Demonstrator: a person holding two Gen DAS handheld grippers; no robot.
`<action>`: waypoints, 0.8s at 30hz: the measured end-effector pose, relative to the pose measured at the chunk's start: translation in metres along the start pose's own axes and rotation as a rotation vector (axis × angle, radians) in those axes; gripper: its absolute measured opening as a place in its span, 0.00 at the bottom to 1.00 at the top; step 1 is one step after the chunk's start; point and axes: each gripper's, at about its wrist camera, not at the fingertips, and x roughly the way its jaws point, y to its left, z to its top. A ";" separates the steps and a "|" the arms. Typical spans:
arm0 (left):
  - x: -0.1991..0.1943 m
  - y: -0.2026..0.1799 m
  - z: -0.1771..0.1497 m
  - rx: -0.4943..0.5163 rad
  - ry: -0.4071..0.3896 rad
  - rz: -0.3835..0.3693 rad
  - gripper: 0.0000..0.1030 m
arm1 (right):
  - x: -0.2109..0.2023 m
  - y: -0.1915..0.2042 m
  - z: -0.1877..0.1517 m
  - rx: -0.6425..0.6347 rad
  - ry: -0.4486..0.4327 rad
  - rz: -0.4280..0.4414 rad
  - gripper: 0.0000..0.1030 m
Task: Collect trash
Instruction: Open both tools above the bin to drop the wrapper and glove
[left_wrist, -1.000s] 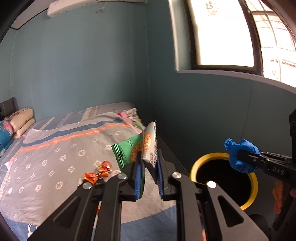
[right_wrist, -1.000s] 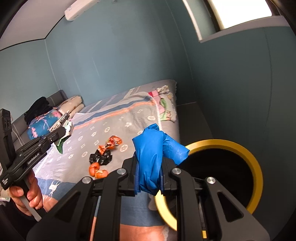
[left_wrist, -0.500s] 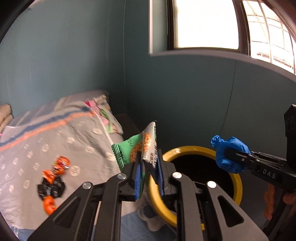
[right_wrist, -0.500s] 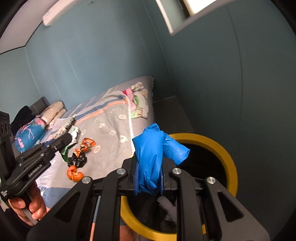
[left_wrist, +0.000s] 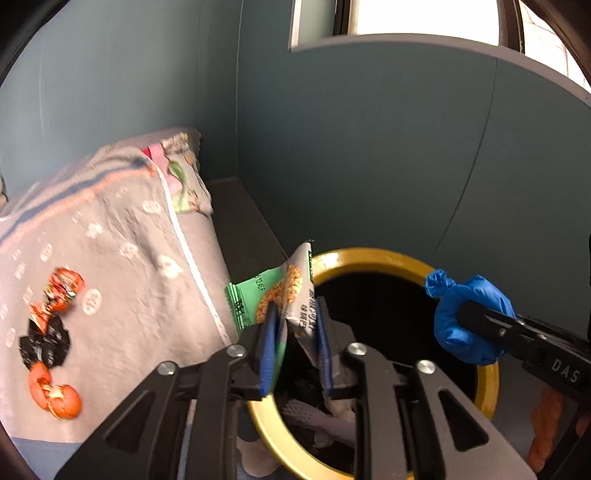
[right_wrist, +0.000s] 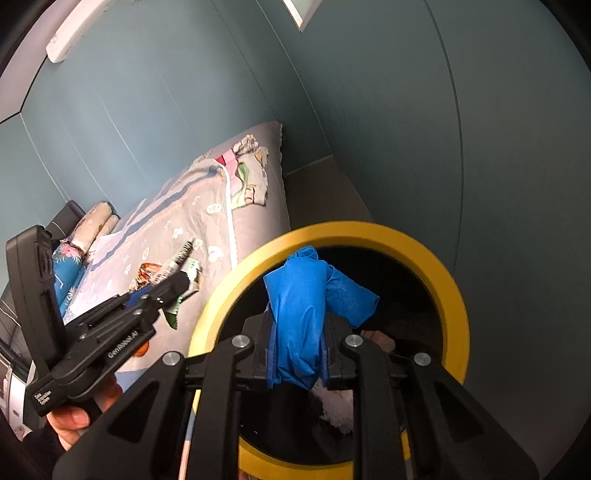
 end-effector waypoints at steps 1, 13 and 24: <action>0.001 0.000 -0.001 -0.008 0.005 -0.002 0.25 | 0.002 0.000 0.000 -0.001 0.005 -0.004 0.17; -0.002 0.012 0.000 -0.053 0.021 -0.028 0.60 | 0.000 -0.003 0.000 0.010 -0.001 -0.038 0.40; -0.044 0.055 -0.001 -0.133 -0.093 0.052 0.91 | -0.008 0.019 0.008 -0.013 -0.032 -0.005 0.63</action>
